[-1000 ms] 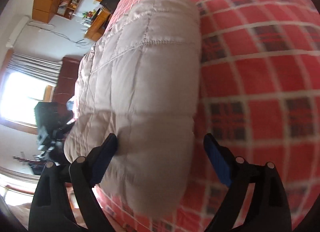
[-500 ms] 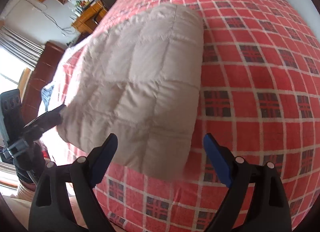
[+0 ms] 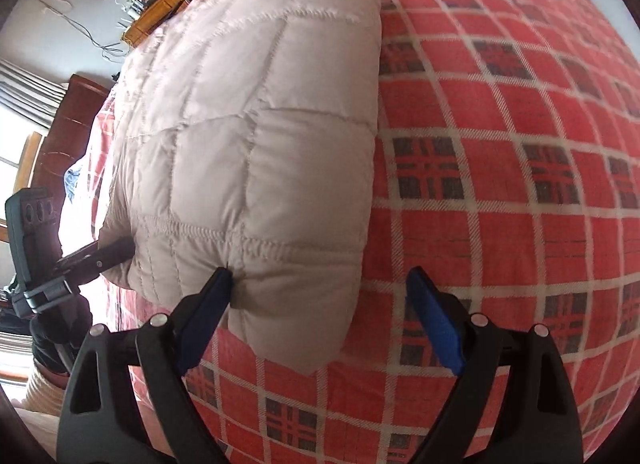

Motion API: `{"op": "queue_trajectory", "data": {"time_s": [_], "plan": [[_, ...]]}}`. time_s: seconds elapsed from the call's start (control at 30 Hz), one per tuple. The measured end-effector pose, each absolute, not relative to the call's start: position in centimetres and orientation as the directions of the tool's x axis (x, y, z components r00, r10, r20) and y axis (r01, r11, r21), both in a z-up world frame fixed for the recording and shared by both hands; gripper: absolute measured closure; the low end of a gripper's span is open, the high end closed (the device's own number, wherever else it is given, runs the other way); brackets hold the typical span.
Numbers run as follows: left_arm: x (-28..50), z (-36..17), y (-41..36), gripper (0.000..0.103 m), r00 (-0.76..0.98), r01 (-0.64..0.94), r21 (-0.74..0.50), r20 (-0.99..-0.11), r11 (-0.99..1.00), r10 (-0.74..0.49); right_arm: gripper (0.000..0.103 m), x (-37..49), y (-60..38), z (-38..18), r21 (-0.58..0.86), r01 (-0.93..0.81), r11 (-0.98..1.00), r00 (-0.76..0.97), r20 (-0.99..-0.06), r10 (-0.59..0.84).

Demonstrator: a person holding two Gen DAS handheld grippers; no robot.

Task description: Fold large clothes

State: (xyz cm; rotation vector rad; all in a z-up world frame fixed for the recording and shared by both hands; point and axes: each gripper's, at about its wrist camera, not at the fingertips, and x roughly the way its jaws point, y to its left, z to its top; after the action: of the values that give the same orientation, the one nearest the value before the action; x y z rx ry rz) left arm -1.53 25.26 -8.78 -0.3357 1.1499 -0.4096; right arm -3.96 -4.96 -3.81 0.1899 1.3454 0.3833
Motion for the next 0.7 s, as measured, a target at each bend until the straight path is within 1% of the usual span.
{"op": "queue_trajectory", "data": {"time_s": [0.03, 0.1, 0.27, 0.33, 0.4, 0.5, 0.57, 0.6, 0.7], "plan": [[-1.9, -7.8, 25.1, 0.035, 0.364, 0.148, -0.435, -0.811, 0.888, -0.458, 0.013, -4.4, -4.8, -3.1, 0.334, -0.162, 0.929, 0.188, -0.913, 0.361], [-2.6, -6.2, 24.7, 0.034, 0.389, 0.153, -0.383, -0.824, 0.911, -0.412, 0.012, -4.6, -4.3, -1.9, 0.274, -0.163, 0.948, 0.218, -0.927, 0.306], [-4.2, -2.5, 23.4, 0.030, 0.469, 0.152, -0.284, -0.822, 0.947, -0.322, 0.012, -5.4, -2.6, 0.7, 0.122, -0.165, 0.979, 0.299, -0.940, 0.167], [-4.7, -1.6, 22.9, 0.028, 0.479, 0.152, -0.261, -0.824, 0.953, -0.302, 0.012, -6.0, -2.1, 1.5, 0.110, -0.166, 0.980, 0.317, -0.935, 0.158], [-4.5, -1.4, 22.6, 0.023, 0.484, 0.144, -0.229, -0.833, 0.963, -0.270, 0.011, -6.6, -1.7, 2.3, 0.105, -0.160, 0.982, 0.322, -0.935, 0.152], [-4.9, -0.6, 21.7, 0.021, 0.499, 0.144, -0.179, -0.836, 0.973, -0.228, 0.011, -7.0, -1.7, 2.9, 0.069, -0.154, 0.986, 0.334, -0.935, 0.117], [-5.2, -0.2, 21.8, 0.020, 0.506, 0.144, -0.174, -0.833, 0.974, -0.224, 0.011, -7.6, -1.5, 3.4, 0.048, -0.160, 0.986, 0.346, -0.933, 0.102], [-5.3, 0.1, 21.6, 0.017, 0.507, 0.142, -0.167, -0.835, 0.976, -0.216, 0.011, -7.7, -1.7, 3.7, 0.043, -0.159, 0.986, 0.347, -0.933, 0.097], [-5.8, 0.6, 21.2, 0.015, 0.512, 0.132, -0.139, -0.839, 0.981, -0.187, 0.009, -8.8, -1.0, 4.9, 0.055, -0.160, 0.986, 0.357, -0.928, 0.110]]}}
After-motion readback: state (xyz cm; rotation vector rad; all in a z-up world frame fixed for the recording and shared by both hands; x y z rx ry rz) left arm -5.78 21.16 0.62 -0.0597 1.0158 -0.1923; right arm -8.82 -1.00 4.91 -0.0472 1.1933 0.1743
